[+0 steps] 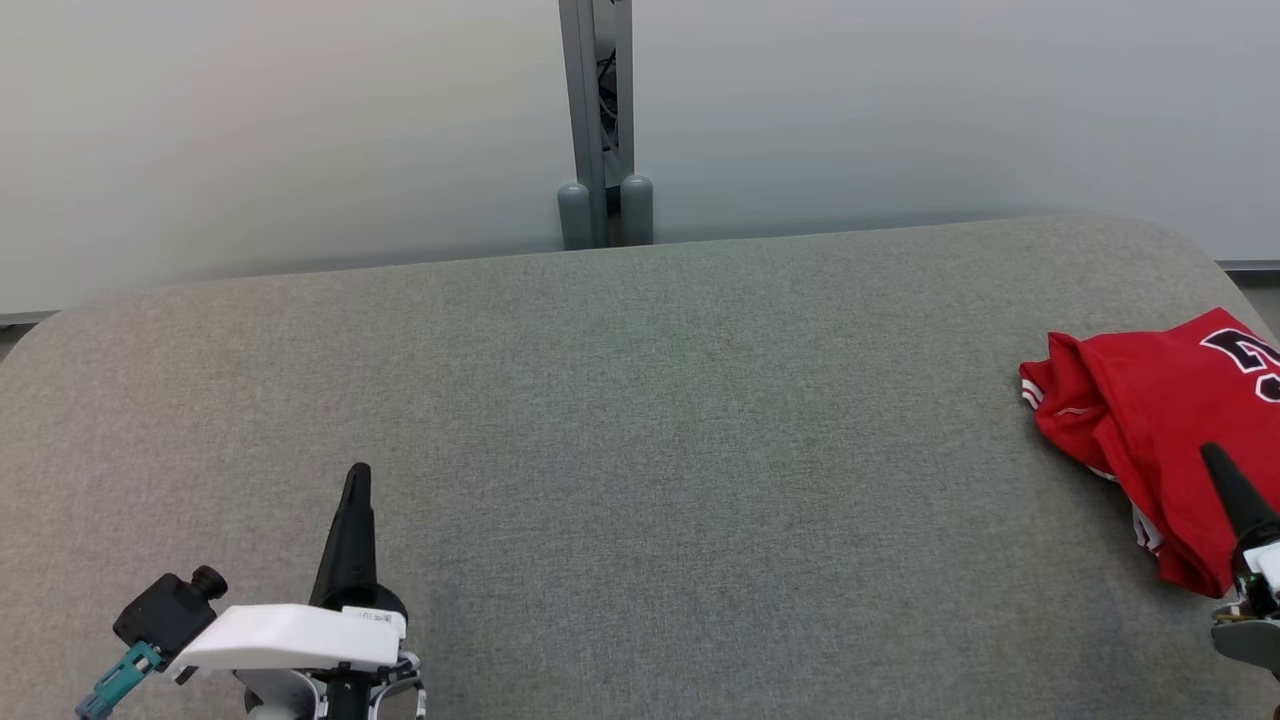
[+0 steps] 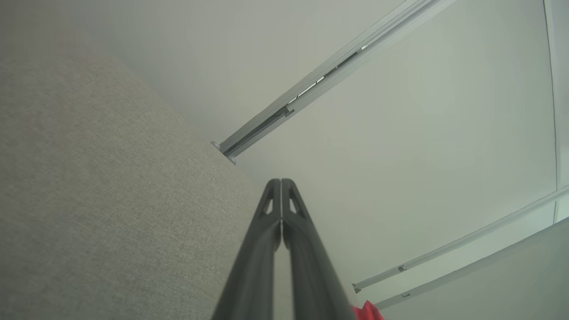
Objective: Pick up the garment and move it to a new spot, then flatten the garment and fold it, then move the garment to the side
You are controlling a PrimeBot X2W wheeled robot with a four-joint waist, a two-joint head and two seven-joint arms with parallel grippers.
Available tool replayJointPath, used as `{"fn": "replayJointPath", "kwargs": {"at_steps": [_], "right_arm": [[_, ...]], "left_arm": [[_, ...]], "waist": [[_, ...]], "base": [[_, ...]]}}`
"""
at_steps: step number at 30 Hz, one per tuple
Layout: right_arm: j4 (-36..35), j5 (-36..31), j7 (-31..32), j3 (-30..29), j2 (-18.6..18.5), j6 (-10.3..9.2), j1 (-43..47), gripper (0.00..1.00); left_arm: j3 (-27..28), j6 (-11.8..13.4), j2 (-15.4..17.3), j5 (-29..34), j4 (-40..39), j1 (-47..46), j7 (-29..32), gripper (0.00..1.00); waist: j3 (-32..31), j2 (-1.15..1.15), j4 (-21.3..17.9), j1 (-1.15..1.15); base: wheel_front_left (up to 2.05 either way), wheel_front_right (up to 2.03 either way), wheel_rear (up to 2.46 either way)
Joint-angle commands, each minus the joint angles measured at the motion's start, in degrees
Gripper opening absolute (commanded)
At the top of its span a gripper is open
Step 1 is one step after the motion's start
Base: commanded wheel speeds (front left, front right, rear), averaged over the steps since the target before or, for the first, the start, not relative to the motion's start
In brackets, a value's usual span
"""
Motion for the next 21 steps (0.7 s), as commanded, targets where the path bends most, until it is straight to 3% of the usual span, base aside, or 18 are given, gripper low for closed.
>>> {"fn": "replayJointPath", "kwargs": {"at_steps": [1, 21], "right_arm": [[0.3, 1.7, 0.8, -0.6, -1.0, 0.03, -1.6, 0.00], [4.7, 12.0, 5.9, -3.9, -2.3, 0.06, -5.2, 0.00]], "left_arm": [[0.1, -0.5, 0.3, -1.6, -0.1, -2.3, -0.5, 0.00], [-0.2, -2.4, -1.3, -11.7, 2.5, -4.5, -1.2, 0.00]], "waist": [[0.0, 0.00, 0.0, 0.00], [0.6, 0.00, 0.2, 0.00]], "base": [[0.00, 0.00, 0.00], [0.00, 0.00, 0.00]]}}
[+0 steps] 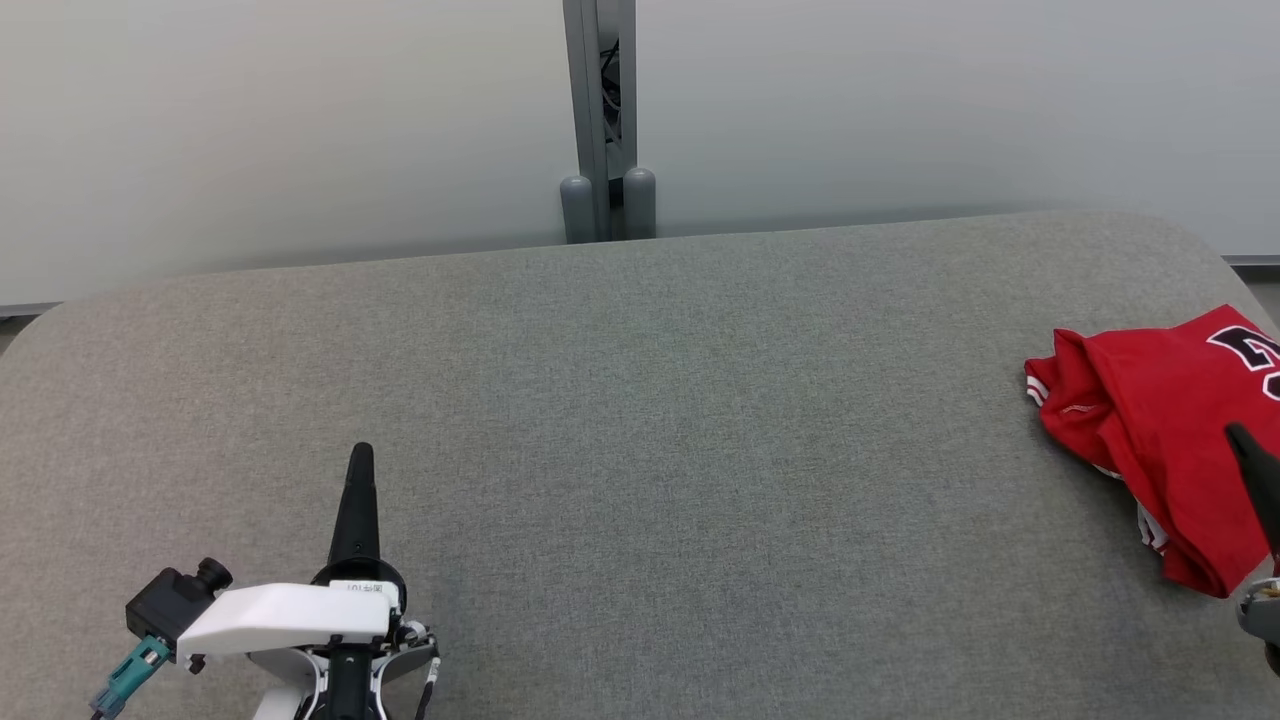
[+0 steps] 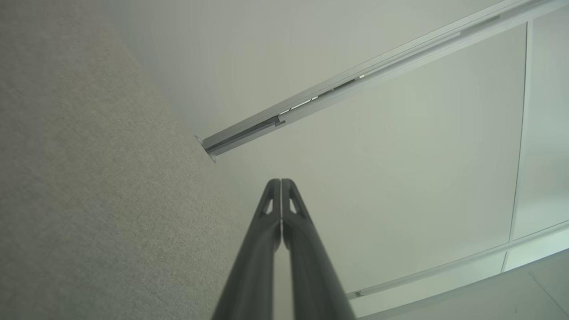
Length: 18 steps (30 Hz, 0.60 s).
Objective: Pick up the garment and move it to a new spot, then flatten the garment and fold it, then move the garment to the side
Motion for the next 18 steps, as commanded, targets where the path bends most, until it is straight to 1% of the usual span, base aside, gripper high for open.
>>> {"fn": "replayJointPath", "kwargs": {"at_steps": [1, 18], "right_arm": [[0.0, 1.1, 0.7, -0.4, -0.7, 0.10, -1.5, 0.00], [3.6, 9.3, 4.8, -3.2, -1.8, 0.11, -4.1, 0.00]], "left_arm": [[0.0, -0.5, 0.2, -0.9, 0.0, -1.3, -0.1, 0.00], [-0.3, -2.0, -1.1, -9.0, 2.0, -3.2, -0.8, 0.00]], "waist": [[0.0, 0.00, 0.0, 0.00], [0.5, 0.00, 0.2, 0.00]], "base": [[0.00, 0.00, 0.00], [0.00, 0.00, 0.00]]}}
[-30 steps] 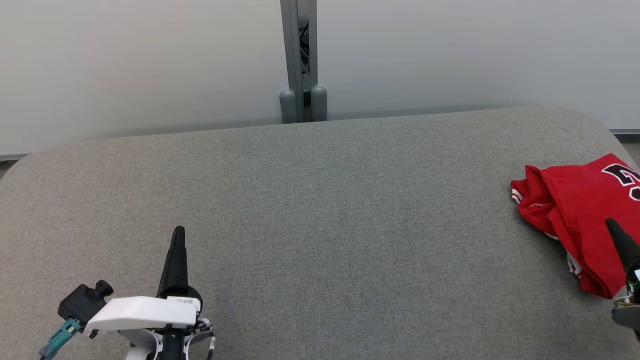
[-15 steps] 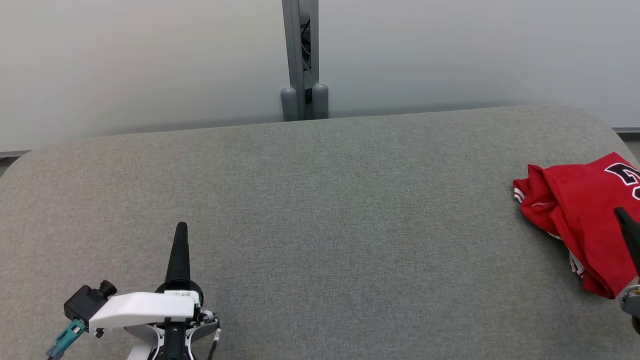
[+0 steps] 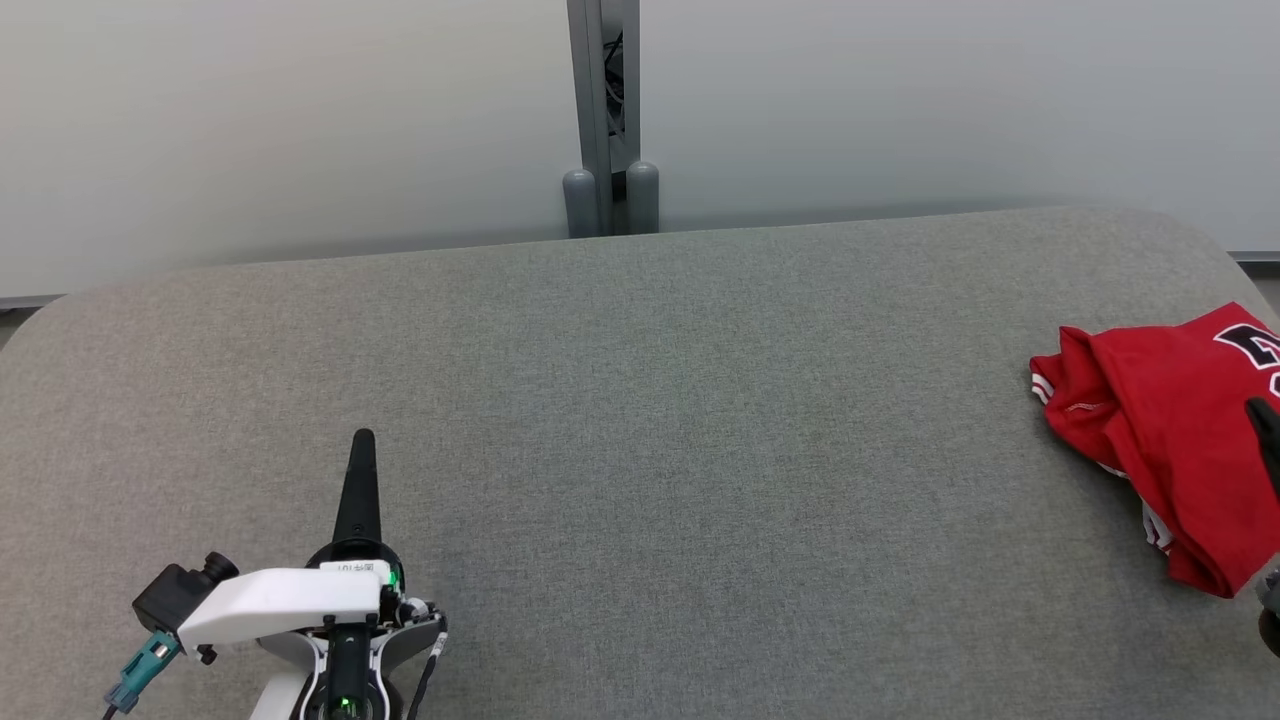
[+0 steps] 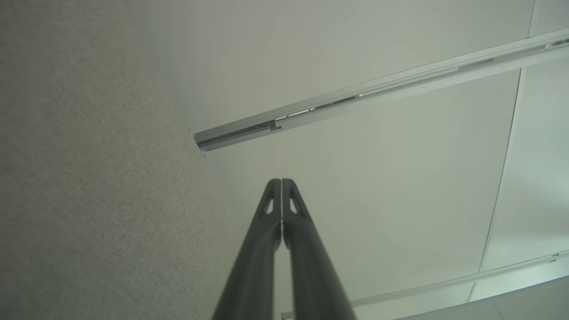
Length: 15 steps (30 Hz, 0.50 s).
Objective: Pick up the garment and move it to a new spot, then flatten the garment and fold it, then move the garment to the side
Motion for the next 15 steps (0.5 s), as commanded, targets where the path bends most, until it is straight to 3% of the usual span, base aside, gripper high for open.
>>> {"fn": "replayJointPath", "kwargs": {"at_steps": [1, 15], "right_arm": [[0.2, 1.2, 0.6, -0.7, -0.6, 0.11, -1.0, 0.00], [2.8, 6.7, 3.3, -2.5, -1.3, 0.12, -2.7, 0.00]], "left_arm": [[0.0, -0.5, -0.1, -0.9, 0.0, -1.0, -0.2, 0.00], [-0.2, -1.6, -0.8, -6.3, 1.5, -2.4, -0.6, 0.00]], "waist": [[0.0, 0.00, 0.0, 0.00], [0.4, 0.00, 0.2, 0.00]], "base": [[0.00, 0.00, 0.00], [0.00, 0.00, 0.00]]}}
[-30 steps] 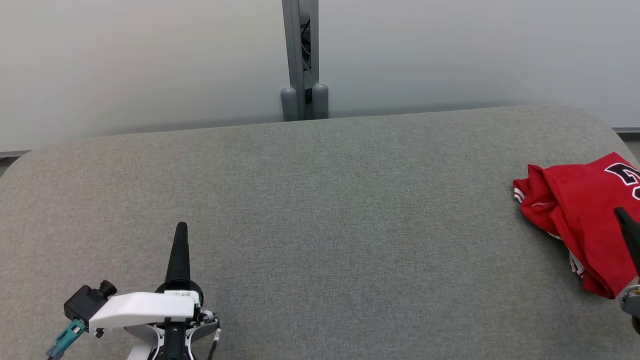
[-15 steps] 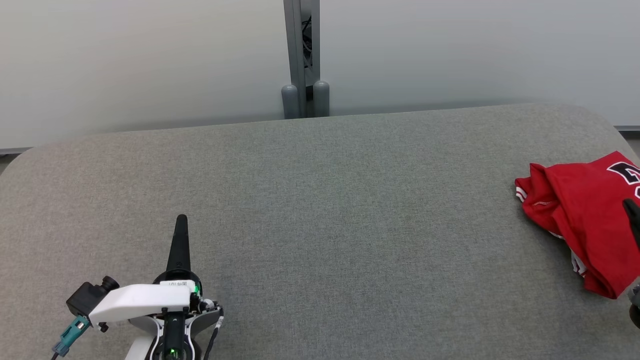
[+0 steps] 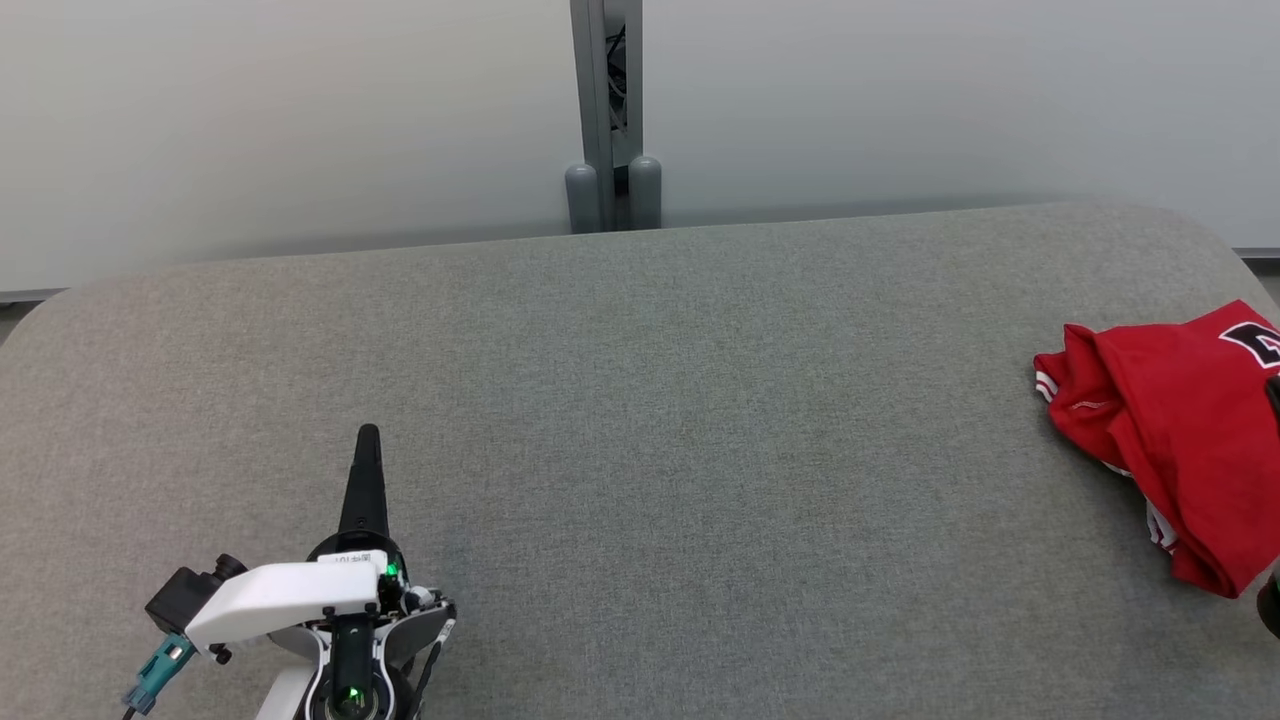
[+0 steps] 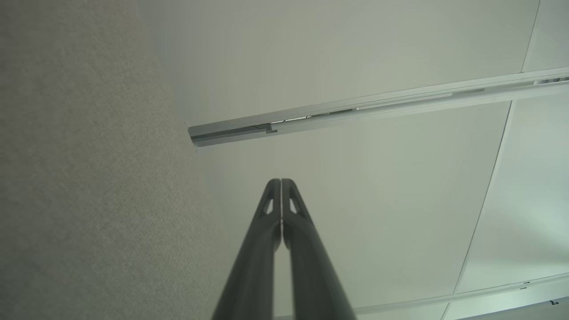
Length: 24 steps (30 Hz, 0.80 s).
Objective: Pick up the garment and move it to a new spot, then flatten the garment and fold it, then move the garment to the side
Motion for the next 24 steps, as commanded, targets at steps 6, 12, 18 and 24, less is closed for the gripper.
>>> {"fn": "replayJointPath", "kwargs": {"at_steps": [6, 12, 18, 24], "right_arm": [[1.3, 3.3, 1.8, -1.2, -0.9, 0.12, -1.6, 0.00], [2.1, 4.8, 2.6, -1.8, -1.1, 0.12, -2.0, 0.00], [2.0, 4.7, 2.5, -1.8, -1.1, 0.12, -2.0, 0.00], [2.0, 4.7, 2.5, -1.8, -1.1, 0.12, -2.0, 0.00]], "left_arm": [[-0.1, -0.9, -0.1, -3.1, 0.8, -1.8, -0.3, 0.00], [-0.1, -1.1, -0.4, -4.5, 1.2, -1.8, -0.4, 0.00], [-0.1, -1.1, -0.4, -4.4, 1.1, -1.8, -0.4, 0.00], [-0.1, -1.1, -0.4, -4.4, 1.1, -1.8, -0.4, 0.00]], "waist": [[0.2, 0.00, 0.1, 0.00], [0.3, 0.00, 0.1, 0.00], [0.3, 0.00, 0.1, 0.00], [0.3, 0.00, 0.1, 0.00]], "base": [[0.00, 0.00, 0.00], [0.00, 0.00, 0.00], [0.00, 0.00, 0.00], [0.00, 0.00, 0.00]]}}
